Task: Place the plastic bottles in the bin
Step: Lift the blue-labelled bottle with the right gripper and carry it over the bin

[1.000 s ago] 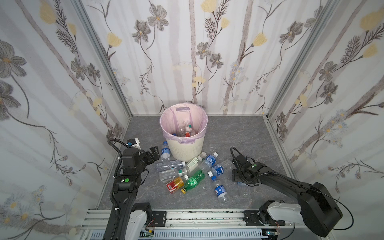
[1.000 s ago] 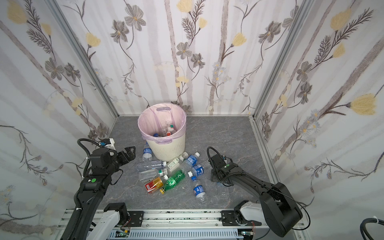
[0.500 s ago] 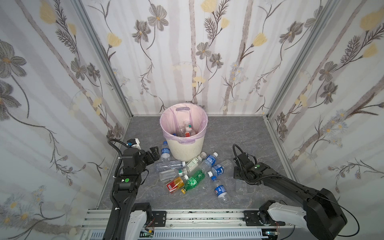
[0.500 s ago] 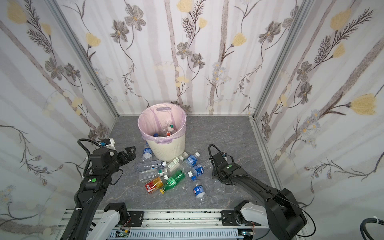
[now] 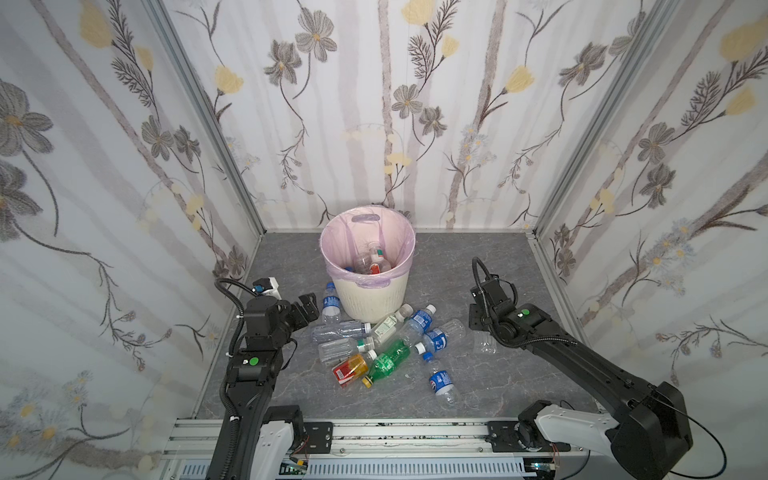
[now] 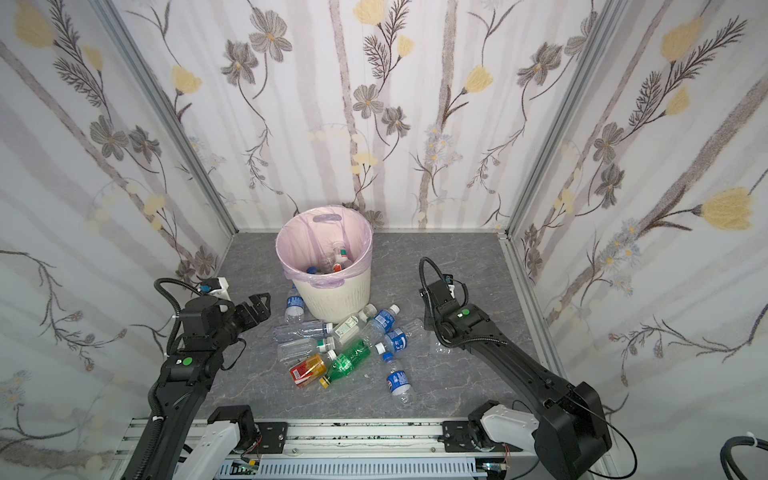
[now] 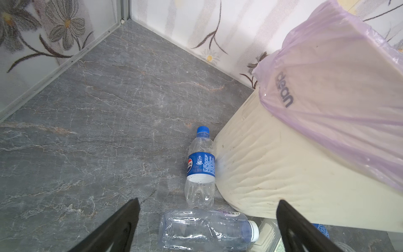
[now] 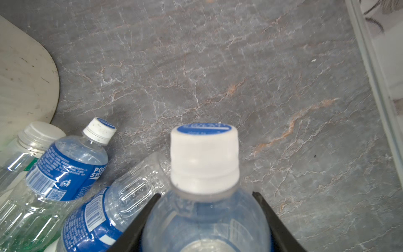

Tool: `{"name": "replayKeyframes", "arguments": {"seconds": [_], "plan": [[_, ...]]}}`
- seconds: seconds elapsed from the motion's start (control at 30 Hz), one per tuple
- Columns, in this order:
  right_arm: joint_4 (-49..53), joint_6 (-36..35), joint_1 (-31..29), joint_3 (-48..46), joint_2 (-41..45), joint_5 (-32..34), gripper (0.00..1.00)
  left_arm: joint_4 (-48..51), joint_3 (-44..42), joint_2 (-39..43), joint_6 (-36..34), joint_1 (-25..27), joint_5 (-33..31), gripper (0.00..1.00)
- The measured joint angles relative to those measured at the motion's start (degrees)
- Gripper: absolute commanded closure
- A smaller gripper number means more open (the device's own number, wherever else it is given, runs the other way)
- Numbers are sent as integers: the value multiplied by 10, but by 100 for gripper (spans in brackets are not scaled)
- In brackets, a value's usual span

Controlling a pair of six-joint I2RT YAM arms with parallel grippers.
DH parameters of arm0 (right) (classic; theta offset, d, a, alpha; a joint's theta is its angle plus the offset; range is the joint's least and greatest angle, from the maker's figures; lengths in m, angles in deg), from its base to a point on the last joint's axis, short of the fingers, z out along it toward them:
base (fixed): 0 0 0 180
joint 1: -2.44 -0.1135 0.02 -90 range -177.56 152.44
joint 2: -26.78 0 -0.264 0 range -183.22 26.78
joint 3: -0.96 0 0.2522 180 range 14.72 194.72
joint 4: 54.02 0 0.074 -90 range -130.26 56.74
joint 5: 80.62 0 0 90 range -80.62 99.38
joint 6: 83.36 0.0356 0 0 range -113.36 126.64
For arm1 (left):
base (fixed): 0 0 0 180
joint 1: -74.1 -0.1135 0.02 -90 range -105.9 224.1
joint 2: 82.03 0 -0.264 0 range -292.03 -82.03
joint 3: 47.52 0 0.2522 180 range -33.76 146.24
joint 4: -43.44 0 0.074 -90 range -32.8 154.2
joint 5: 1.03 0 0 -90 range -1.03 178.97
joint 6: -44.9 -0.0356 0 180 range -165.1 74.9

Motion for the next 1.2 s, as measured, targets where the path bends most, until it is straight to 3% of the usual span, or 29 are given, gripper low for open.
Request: {"name": "replayKeyframes", "arguments": {"seconds": [0.23,0.5,1.2], "plan": [[1,-70,12,122,-18,30,44,0,0,-1,4,0,0,0],[-38,-122,9,229,-55,-3,49,0,-3,-3,6,0,0,0],[-185,-157,-42,508,-226,-289,48,0,-3,-3,6,0,9,0]]}}
